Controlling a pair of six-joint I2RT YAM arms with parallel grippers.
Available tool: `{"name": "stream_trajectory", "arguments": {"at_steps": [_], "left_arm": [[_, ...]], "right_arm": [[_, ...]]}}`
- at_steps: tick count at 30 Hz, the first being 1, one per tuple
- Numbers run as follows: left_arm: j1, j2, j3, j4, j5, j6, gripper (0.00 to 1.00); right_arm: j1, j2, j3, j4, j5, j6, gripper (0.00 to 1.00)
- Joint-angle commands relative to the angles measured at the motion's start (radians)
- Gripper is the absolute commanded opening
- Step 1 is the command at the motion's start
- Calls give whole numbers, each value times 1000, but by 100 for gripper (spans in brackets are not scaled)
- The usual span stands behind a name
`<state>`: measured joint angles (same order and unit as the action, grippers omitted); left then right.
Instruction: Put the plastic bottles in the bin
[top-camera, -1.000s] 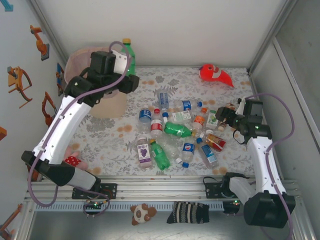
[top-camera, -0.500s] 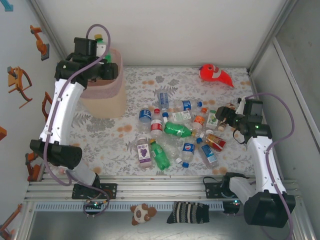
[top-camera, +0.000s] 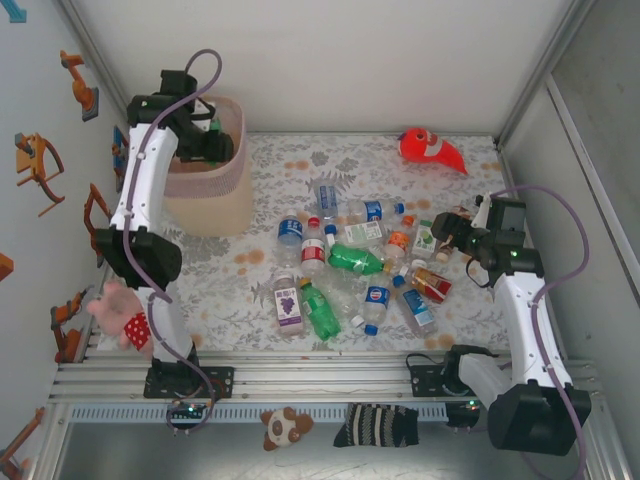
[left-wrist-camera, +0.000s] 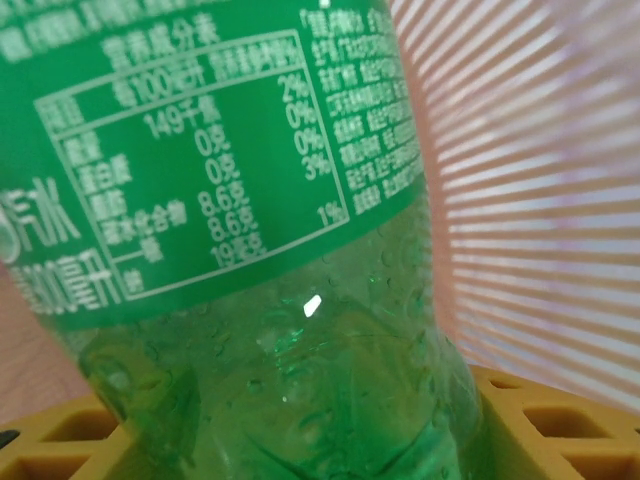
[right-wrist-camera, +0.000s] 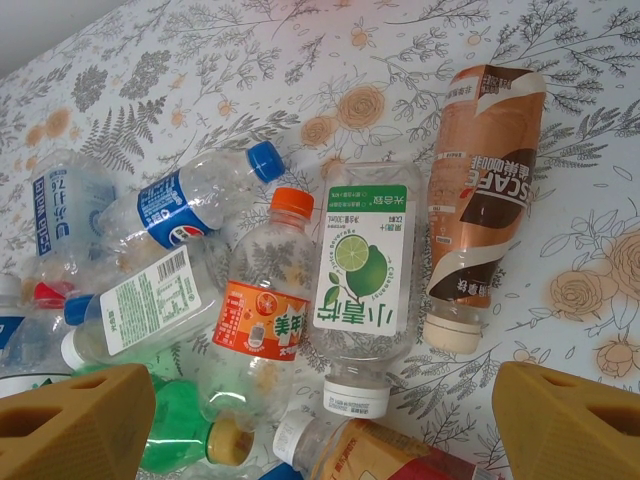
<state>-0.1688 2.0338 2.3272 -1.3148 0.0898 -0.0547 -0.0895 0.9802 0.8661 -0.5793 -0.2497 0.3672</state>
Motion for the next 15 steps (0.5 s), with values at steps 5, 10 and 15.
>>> {"name": "stream_trajectory", "arguments": {"at_steps": [5, 10, 15], "left_arm": [[5, 90, 39, -87, 21, 37, 52], [8, 152, 40, -93, 31, 39, 52], [8, 207, 32, -92, 48, 40, 52]], "right_arm": [[-2, 14, 21, 22, 3, -4, 86], [-2, 17, 16, 22, 11, -9, 87], [-1, 17, 16, 29, 13, -8, 86]]}}
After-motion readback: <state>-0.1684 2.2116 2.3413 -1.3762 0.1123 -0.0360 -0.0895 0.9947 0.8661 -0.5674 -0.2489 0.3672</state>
